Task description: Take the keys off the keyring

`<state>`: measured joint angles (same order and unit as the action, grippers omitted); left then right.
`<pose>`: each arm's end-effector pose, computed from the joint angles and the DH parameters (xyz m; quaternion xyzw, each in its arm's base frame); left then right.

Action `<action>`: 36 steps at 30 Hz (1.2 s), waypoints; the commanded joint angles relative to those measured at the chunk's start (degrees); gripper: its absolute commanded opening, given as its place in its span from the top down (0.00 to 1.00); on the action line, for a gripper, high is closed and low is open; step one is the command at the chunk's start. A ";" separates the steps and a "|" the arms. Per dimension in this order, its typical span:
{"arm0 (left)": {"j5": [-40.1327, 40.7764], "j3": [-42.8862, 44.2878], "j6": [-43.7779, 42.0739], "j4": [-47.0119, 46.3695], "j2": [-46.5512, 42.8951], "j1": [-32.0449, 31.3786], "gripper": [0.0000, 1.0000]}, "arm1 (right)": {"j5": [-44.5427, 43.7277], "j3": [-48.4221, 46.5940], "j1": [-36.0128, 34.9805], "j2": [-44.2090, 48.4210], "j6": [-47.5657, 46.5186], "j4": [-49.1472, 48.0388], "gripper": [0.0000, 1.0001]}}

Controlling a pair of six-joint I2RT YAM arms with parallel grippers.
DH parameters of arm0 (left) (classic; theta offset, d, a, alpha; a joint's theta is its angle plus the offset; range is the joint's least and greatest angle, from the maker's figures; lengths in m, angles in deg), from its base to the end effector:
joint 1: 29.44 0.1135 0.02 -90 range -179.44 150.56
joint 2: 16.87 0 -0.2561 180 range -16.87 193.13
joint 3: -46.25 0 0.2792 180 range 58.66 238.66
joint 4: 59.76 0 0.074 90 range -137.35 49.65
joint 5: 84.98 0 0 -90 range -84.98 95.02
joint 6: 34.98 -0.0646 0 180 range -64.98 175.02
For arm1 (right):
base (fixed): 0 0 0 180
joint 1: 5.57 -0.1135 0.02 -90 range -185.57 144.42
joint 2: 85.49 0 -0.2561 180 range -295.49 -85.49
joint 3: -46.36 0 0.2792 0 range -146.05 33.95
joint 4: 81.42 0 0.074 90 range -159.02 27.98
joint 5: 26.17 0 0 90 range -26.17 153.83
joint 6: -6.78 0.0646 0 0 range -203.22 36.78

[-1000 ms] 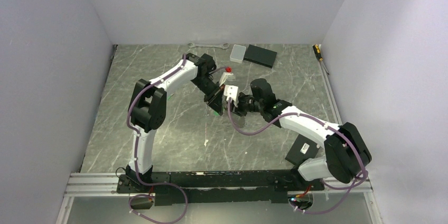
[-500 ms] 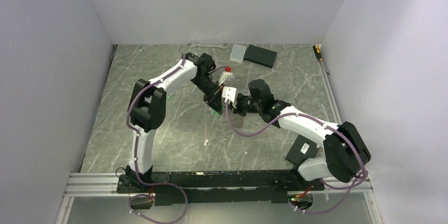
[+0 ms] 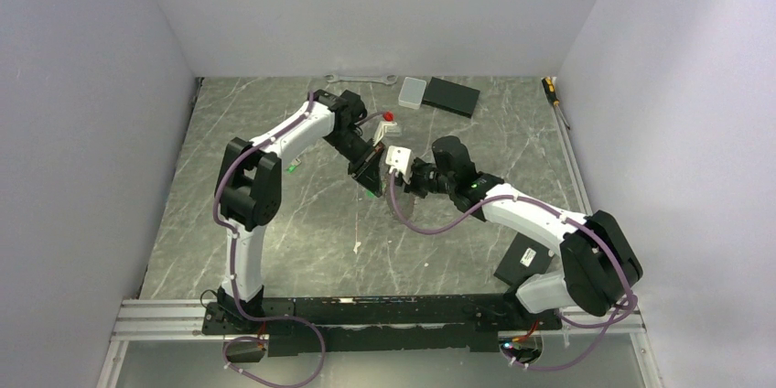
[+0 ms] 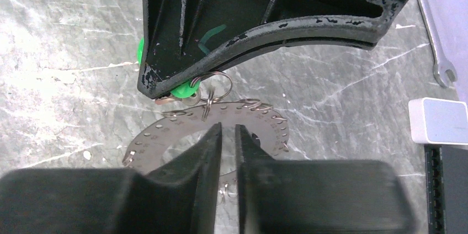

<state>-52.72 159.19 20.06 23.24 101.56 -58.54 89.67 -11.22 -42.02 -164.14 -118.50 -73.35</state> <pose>0.3428 -0.2533 0.2036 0.4698 0.7390 -0.4816 0.0362 0.2612 0.2279 0.1999 -0.5842 0.6147 0.1978 0.4917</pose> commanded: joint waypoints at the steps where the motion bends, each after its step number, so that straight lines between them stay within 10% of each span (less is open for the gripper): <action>1: -3.63 0.06 -1.76 0.86 -3.18 -0.08 1.00 | 2.21 -2.21 0.15 1.11 -0.16 -0.49 0.75; 36: -4.87 0.74 -3.38 2.19 -3.73 -0.65 1.00 | 7.91 -6.67 -0.82 -2.40 -4.70 7.24 0.70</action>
<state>-54.14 158.51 18.57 23.83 100.80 -58.89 96.12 -16.35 -42.55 -166.24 -121.96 -65.38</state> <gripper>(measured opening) 0.022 0.313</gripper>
